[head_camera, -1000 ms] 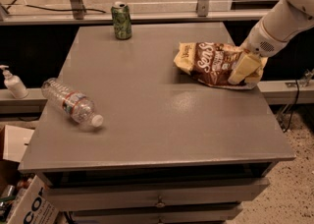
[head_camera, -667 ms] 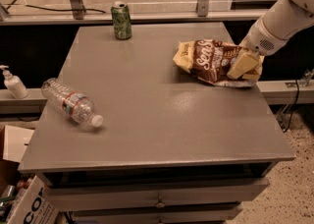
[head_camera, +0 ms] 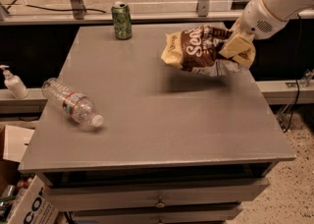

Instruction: Move brown chip bag near water bottle

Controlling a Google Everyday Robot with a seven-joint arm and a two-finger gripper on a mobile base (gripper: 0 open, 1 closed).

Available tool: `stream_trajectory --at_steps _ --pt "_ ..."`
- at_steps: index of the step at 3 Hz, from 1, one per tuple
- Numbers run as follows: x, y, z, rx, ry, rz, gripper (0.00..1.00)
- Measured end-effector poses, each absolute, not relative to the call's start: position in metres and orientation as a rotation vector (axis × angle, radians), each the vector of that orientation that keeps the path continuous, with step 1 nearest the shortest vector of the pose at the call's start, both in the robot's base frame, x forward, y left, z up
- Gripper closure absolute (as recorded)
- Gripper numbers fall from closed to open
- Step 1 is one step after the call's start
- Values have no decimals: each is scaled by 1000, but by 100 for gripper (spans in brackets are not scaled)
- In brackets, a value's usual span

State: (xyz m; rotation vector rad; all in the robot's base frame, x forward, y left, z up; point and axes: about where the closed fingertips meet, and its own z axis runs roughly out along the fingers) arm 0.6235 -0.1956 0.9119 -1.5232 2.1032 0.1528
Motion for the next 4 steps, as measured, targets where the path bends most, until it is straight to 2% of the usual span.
stream_trajectory --at_steps 4 --pt "571 -32 949 -1570 2097 139 100"
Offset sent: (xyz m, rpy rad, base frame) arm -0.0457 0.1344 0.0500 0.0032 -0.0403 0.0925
